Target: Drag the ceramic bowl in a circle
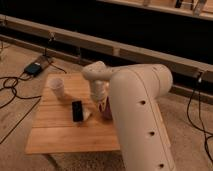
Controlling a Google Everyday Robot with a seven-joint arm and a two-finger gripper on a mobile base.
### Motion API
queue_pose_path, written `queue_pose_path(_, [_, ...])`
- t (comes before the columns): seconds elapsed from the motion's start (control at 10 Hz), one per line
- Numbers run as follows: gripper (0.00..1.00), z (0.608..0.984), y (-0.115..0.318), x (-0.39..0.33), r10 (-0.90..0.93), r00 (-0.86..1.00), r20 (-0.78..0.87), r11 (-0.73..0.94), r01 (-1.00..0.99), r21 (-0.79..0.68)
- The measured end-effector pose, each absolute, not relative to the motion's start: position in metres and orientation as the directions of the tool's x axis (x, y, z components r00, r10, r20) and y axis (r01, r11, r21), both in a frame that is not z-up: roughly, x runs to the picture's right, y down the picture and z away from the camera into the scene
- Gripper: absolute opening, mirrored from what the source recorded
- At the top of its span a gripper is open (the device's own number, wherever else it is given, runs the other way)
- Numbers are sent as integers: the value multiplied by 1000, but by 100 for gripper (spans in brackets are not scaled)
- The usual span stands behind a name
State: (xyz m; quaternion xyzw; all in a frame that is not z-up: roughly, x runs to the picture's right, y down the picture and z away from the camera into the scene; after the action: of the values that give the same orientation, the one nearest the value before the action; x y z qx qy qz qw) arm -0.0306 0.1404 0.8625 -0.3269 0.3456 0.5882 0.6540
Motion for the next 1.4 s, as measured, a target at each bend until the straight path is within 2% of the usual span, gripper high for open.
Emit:
queue_pose_path(0.3, [0, 836, 167, -23, 512, 35, -858, 45, -999, -14])
queue_pose_path(0.4, [5, 831, 170, -19, 509, 35, -860, 47, -999, -13])
queue_pose_path(0.7, [32, 822, 162, -13, 522, 55, -851, 76, -997, -18])
queue_pose_path(1.1, [74, 812, 158, -14, 533, 65, -844, 81, -996, -25])
queue_pose_path(1.2, [79, 811, 160, -15, 531, 65, -845, 80, -996, -27])
queue_pose_path(1.4, [80, 808, 164, -15, 521, 66, -851, 85, -996, -25])
